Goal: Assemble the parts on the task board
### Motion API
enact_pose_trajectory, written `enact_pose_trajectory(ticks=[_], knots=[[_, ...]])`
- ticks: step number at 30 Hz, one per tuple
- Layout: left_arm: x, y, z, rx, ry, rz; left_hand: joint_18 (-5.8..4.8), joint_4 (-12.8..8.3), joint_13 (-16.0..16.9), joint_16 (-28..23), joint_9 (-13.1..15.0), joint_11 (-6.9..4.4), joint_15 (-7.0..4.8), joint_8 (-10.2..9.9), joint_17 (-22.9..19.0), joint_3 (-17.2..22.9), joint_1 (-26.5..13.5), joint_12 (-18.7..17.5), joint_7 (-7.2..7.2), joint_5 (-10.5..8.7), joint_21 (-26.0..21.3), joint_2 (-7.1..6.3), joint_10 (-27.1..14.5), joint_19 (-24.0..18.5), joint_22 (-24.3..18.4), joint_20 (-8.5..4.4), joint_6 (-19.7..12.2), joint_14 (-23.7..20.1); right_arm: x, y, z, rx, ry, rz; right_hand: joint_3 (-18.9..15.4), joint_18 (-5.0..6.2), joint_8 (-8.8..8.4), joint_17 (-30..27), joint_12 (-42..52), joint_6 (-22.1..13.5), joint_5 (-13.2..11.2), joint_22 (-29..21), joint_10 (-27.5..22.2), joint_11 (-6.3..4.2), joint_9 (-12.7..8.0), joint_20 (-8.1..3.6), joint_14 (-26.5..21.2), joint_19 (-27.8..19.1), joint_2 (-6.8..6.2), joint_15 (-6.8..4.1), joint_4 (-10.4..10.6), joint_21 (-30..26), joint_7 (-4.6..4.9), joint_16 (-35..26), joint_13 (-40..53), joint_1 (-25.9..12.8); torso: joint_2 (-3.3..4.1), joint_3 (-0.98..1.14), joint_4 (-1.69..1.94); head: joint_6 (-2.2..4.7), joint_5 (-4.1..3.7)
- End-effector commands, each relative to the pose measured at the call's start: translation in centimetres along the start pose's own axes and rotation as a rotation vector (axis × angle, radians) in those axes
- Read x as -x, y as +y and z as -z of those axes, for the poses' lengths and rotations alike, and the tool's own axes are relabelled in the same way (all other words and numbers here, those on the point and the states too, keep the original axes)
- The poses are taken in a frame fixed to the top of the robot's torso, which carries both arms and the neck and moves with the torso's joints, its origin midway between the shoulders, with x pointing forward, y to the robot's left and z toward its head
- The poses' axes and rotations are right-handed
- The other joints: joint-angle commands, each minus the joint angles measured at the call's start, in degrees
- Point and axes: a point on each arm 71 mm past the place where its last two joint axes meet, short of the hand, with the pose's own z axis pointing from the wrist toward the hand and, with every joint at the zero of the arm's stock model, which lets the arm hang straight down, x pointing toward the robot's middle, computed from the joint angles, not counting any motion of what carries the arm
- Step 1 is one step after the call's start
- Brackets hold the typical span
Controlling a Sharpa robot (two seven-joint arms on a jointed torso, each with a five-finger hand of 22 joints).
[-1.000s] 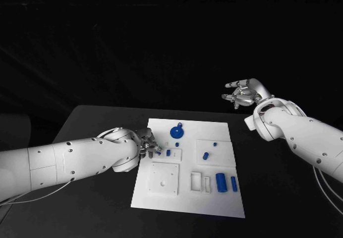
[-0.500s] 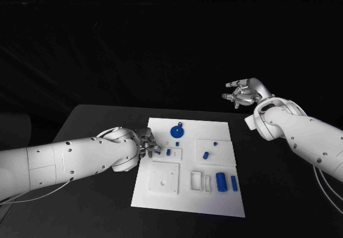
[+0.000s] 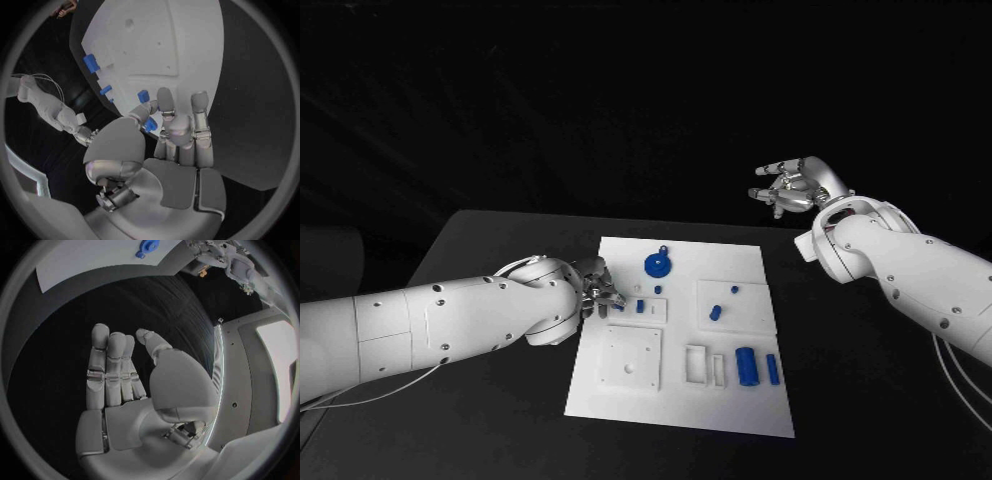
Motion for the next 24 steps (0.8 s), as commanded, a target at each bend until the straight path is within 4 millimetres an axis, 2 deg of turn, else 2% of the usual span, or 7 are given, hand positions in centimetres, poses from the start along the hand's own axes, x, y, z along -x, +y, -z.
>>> enact_pose_trajectory(ticks=[1,24], knots=[[-0.54,0.31,0.0,0.02,0.028,-0.017,0.5,-1.67,0.11,0.33,0.07,-0.35,-0.09,0.28,0.04,2.03,0.53,0.33,-6.18,0.22,0.45,-0.12,2.71,0.07,0.96,0.37,6.65,0.34,-0.14,0.08,0.0,0.007,0.013,0.002,-0.06,0.43,-0.03,-0.08,0.17,0.87,0.17,0.01,-0.51,-0.25,0.02,0.19,-0.41,2.08,-0.28,0.14,0.21,-0.38,0.57,-0.1,-0.07,0.04,0.01,0.01,-0.05,0.02,0.0],[-0.86,0.3,0.06,0.026,0.06,-0.034,0.43,-1.67,0.14,0.43,0.02,-0.35,-0.08,0.23,-0.05,1.99,0.51,0.36,-6.19,0.08,0.56,-0.2,2.71,0.01,0.95,0.35,6.69,0.33,-0.13,0.06,0.0,0.006,0.014,0.002,-0.26,0.43,-0.04,-0.09,0.17,0.81,0.2,-0.02,-0.51,-0.25,0.02,0.2,-0.4,2.09,-0.21,0.14,0.22,-0.42,0.56,-0.11,-0.07,0.04,0.02,0.01,-0.01,-0.22,-0.03]])
